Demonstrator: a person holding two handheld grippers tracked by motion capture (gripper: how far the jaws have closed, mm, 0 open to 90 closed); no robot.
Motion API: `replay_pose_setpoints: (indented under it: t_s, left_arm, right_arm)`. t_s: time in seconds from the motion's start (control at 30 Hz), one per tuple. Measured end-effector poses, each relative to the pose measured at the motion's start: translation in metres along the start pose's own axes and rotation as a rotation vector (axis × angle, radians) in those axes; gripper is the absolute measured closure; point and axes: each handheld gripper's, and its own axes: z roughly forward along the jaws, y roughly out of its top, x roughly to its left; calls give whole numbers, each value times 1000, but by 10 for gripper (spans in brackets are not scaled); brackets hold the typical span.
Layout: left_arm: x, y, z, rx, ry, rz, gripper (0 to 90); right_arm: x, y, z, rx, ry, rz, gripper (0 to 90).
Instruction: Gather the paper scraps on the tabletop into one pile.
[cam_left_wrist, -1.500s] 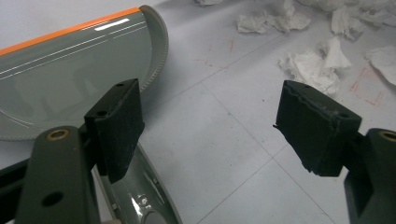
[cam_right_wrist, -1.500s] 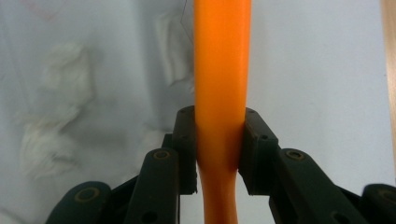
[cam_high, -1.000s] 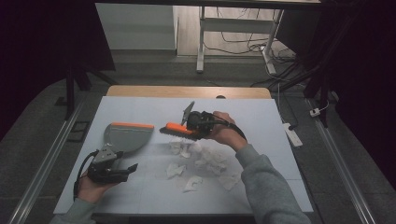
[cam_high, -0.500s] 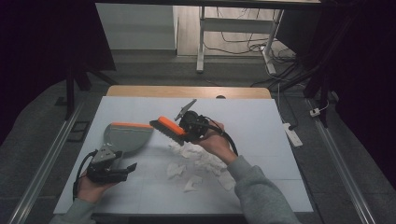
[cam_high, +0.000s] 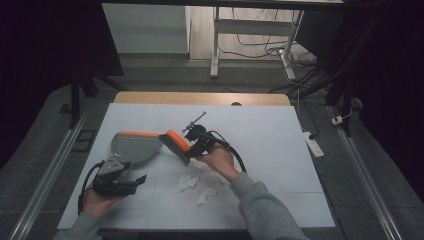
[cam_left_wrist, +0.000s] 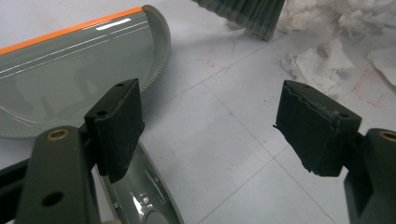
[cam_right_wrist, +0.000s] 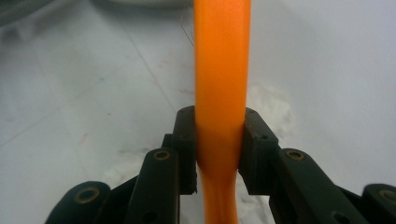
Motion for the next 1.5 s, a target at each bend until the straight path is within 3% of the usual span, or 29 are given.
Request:
replay_pose_setpoints:
  t_s: [0.1,0.2,0.37,0.5,0.6,0.77,0.9,1.03,1.1,1.2,1.27,1.33,1.4,1.5]
  left_arm:
    - [0,0,0,1,-1,-1,242]
    - [-1,1,1,3,-1,5,242]
    - [-2,1,1,4,-3,10,241]
    - [0,1,-1,-2,4,0,242]
    - [1,0,0,0,7,-3,242]
    - [1,0,-1,-6,15,-7,242]
    - [1,0,-1,-2,20,-10,242]
    - [2,-1,-2,-1,22,-15,242]
    - [2,-1,-2,-1,23,-13,242]
    - [2,-1,-2,0,22,-11,242]
    - [2,-1,-2,-1,21,-10,242]
    - [3,-2,-2,-1,22,-12,243]
    - [3,-2,-2,0,23,-15,243]
    - [3,-2,-2,1,23,-15,244]
  right_arm:
    - [-8,-11,-6,22,-44,24,708]
    - [-12,-23,-16,19,-59,46,708]
    - [-17,-35,-41,-38,-76,66,708]
    - [-7,-36,-69,-121,-82,25,708]
    - [3,-37,-82,-144,-38,9,708]
    - [24,-40,-74,-84,53,-37,708]
    - [44,-42,-52,-20,139,-76,708]
    - [61,-42,-27,71,167,-143,708]
    - [65,-42,-18,106,144,-166,708]
    - [58,-38,-18,108,99,-153,708]
    - [46,-39,-18,120,53,-129,708]
    - [32,-41,-20,114,52,-80,708]
    - [21,-43,-26,104,-14,-86,708]
    - [12,-46,-37,68,-51,-49,708]
